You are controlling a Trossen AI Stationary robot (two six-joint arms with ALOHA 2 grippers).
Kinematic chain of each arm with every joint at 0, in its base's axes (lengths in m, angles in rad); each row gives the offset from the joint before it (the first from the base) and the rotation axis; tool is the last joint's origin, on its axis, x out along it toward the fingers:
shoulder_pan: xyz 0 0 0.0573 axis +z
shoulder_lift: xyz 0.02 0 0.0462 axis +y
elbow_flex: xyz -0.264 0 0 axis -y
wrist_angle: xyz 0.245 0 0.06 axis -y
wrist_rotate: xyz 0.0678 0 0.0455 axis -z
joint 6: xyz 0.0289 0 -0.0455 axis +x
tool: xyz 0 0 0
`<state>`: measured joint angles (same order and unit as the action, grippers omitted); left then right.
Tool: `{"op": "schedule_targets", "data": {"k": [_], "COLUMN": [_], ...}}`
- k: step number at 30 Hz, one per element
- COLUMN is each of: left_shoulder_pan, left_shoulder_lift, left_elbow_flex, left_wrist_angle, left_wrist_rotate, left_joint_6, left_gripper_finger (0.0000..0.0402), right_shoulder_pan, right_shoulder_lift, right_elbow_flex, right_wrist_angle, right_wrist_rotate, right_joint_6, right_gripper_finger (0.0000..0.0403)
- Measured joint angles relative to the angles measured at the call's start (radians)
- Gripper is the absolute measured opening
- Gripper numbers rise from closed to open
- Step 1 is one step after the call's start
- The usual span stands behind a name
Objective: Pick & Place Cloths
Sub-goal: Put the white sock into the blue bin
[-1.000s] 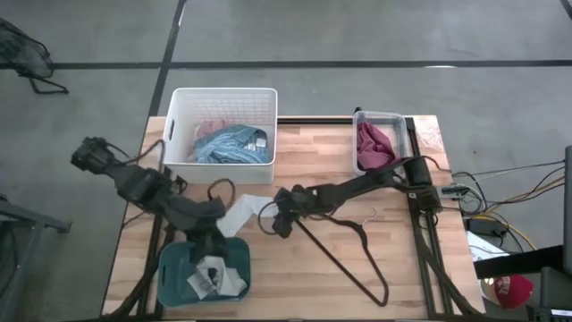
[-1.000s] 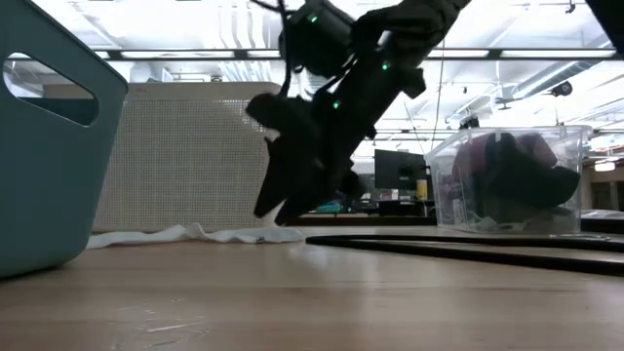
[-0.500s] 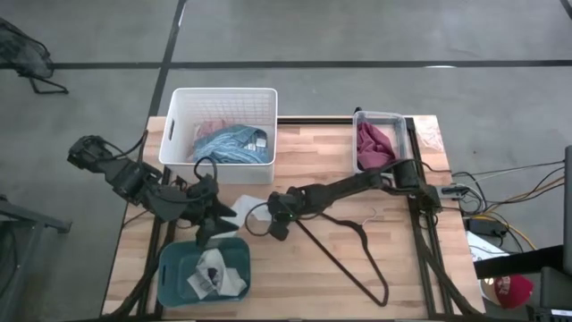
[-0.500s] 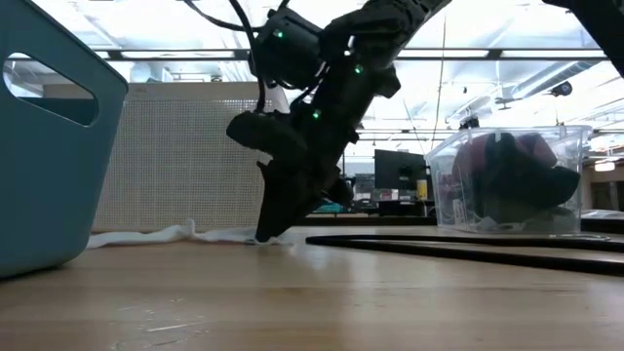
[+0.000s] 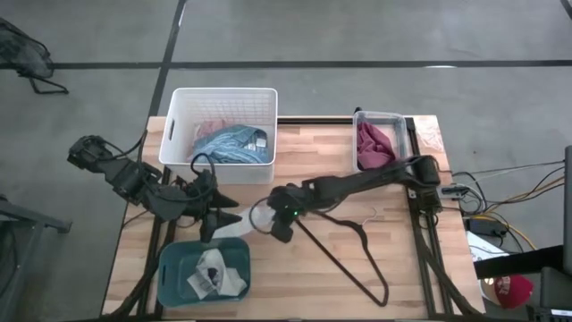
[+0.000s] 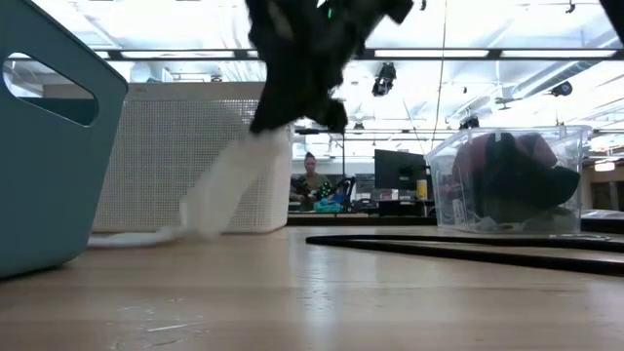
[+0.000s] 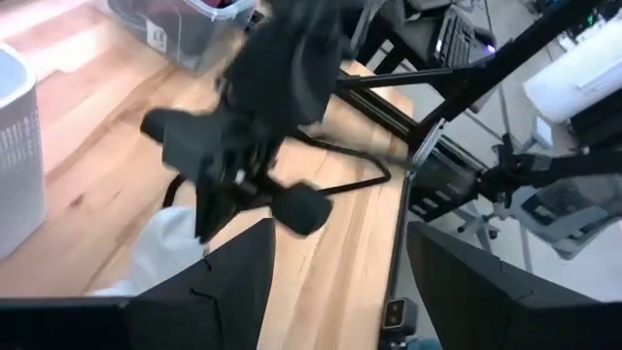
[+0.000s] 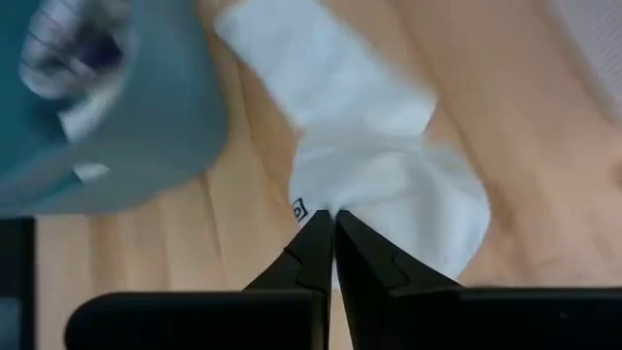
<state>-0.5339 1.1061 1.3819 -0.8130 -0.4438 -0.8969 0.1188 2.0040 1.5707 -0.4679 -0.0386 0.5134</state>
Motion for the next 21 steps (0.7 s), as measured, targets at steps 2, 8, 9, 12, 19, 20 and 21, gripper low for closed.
{"op": "schedule_targets", "data": {"k": [2, 8, 9, 12, 19, 20, 21], "left_shoulder_pan": [0.0, 0.003, 0.003, 0.007, 0.044, 0.05, 0.056], "left_shoulder_lift": [0.0, 0.0, 0.0, 0.001, 0.018, 0.023, 0.029], "left_elbow_flex": [0.0, 0.0, 0.0, -0.001, -0.001, -0.001, -0.001], "left_wrist_angle": [-0.001, -0.001, -0.002, -0.002, 0.0, 0.001, 0.0], "left_wrist_rotate": [0.0, -0.027, -0.043, -0.062, -0.079, -0.08, -0.079], "left_joint_6": [0.016, 0.07, 0.083, 0.121, 0.186, 0.191, 0.196], "left_gripper_finger": [0.0238, 0.0238, 0.0238, 0.0238, 0.0238, 0.0238, 0.0238], "right_shoulder_pan": [0.002, 0.015, 0.017, 0.025, 0.043, 0.043, 0.043], "right_shoulder_lift": [-0.042, -0.17, -0.186, -0.227, -0.256, -0.253, -0.251], "right_elbow_flex": [-0.001, -0.002, -0.002, 0.002, 0.085, 0.104, 0.124], "right_wrist_angle": [0.0, 0.01, 0.013, 0.041, 0.117, 0.123, 0.137], "right_wrist_rotate": [0.005, 0.004, 0.004, 0.008, -0.007, -0.017, -0.026], "right_joint_6": [-0.012, -0.084, -0.092, -0.109, -0.126, -0.13, -0.132], "right_gripper_finger": [0.0009, 0.0008, 0.0008, 0.0008, 0.0008, 0.0008, 0.0008]}}
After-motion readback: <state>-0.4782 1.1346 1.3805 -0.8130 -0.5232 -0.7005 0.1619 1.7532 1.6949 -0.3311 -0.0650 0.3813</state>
